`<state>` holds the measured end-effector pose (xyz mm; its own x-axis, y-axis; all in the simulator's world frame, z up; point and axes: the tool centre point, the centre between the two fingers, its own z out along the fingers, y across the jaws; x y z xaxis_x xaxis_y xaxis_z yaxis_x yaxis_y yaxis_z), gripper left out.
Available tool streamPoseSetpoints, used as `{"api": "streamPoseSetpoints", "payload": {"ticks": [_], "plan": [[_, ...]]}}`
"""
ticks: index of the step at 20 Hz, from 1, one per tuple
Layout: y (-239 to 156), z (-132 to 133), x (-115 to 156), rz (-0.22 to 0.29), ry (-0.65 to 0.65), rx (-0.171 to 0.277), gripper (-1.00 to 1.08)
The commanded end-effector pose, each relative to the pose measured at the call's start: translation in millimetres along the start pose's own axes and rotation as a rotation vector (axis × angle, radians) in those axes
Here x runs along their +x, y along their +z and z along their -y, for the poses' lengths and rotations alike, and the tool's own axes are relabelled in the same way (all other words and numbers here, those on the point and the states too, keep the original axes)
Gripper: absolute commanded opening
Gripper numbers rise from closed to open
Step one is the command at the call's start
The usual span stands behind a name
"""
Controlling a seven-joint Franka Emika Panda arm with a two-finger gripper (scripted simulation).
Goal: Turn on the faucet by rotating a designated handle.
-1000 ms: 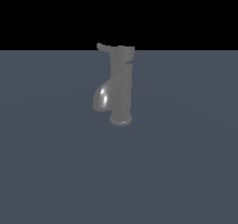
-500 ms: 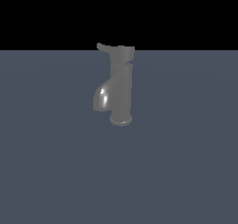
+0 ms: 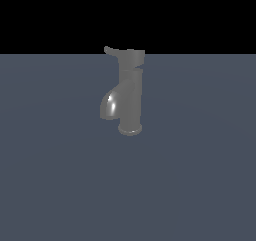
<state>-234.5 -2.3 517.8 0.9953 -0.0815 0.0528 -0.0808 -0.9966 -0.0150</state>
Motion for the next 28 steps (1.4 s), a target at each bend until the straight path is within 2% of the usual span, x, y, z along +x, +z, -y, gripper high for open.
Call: {"api": "streamPoseSetpoints", "payload": {"ticks": [1,16,28], "plan": [[1.1,1.0,7.2,0.002,0.033,0.005,-1.0],[20.1,12.0,79.7,0.029,0.372,0.043,-1.0],[50.6,23.1,142.9,0.056,0.679,0.051,-1.0]]}}
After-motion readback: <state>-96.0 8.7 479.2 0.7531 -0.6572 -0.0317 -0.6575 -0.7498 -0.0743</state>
